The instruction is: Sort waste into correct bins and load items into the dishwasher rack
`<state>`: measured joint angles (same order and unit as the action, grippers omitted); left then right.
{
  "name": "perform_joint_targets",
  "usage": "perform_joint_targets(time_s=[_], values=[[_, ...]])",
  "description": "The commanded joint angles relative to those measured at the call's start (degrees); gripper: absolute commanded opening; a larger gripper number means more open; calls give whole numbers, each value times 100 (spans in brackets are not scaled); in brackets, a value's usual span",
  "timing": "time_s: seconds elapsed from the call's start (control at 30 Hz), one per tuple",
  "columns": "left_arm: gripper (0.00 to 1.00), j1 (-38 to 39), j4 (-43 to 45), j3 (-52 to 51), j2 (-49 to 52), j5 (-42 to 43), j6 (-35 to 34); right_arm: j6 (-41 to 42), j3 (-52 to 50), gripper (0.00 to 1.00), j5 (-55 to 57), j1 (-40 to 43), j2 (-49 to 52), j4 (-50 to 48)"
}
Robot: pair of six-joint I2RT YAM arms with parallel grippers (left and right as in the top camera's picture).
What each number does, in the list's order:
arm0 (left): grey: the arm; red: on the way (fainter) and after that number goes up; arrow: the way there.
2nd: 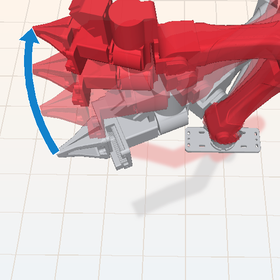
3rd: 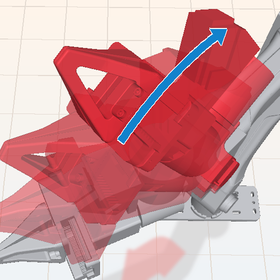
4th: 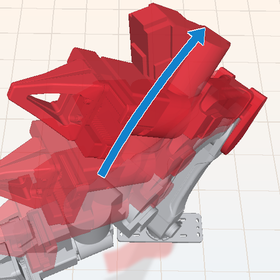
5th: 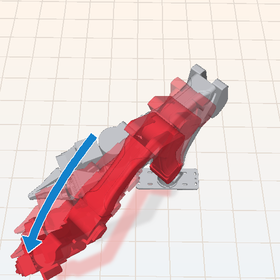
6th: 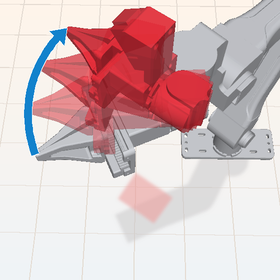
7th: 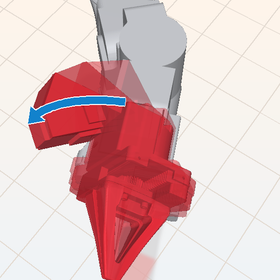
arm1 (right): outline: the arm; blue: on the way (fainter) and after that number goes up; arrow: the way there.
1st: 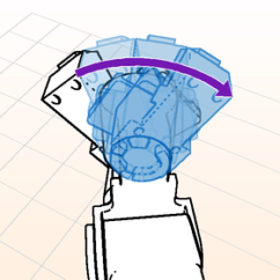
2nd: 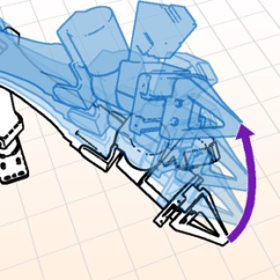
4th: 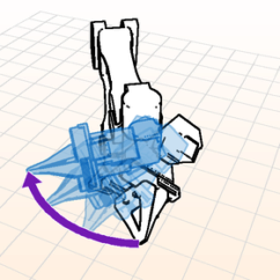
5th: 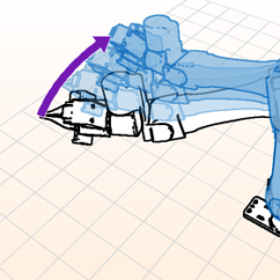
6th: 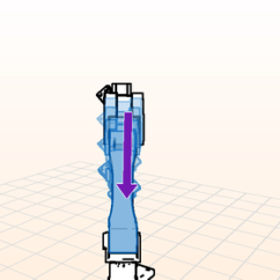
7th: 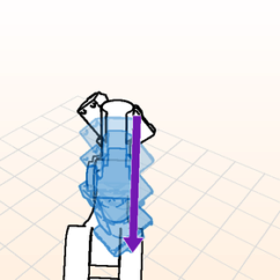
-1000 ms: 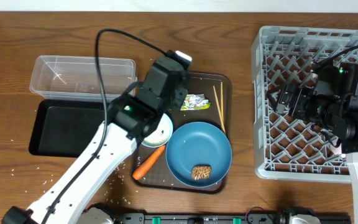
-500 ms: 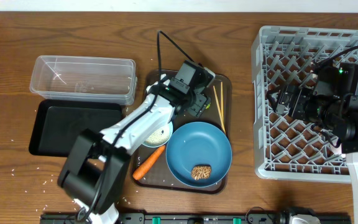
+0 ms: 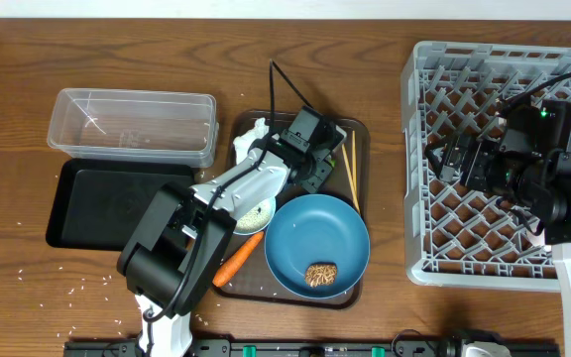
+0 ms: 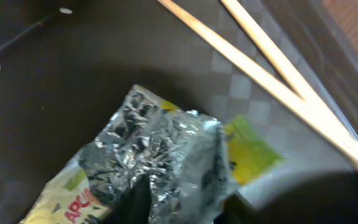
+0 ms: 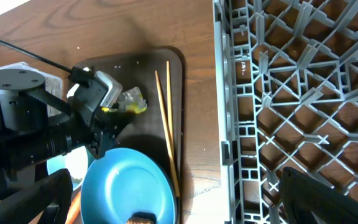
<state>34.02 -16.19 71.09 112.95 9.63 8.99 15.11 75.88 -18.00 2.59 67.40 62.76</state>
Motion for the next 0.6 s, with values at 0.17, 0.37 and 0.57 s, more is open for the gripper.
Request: perform_joint_targets(time_s=[0.17, 0.37, 0.57], values=[[6, 13, -245, 9, -636, 22, 81, 70, 17, 99, 22, -74, 24, 11], [7, 0, -734, 9, -1718, -697, -105, 70, 17, 99, 22, -74, 24, 9], [6, -168, -1528, 9, -2715, -1521, -774, 68, 17, 99, 22, -74, 24, 7]])
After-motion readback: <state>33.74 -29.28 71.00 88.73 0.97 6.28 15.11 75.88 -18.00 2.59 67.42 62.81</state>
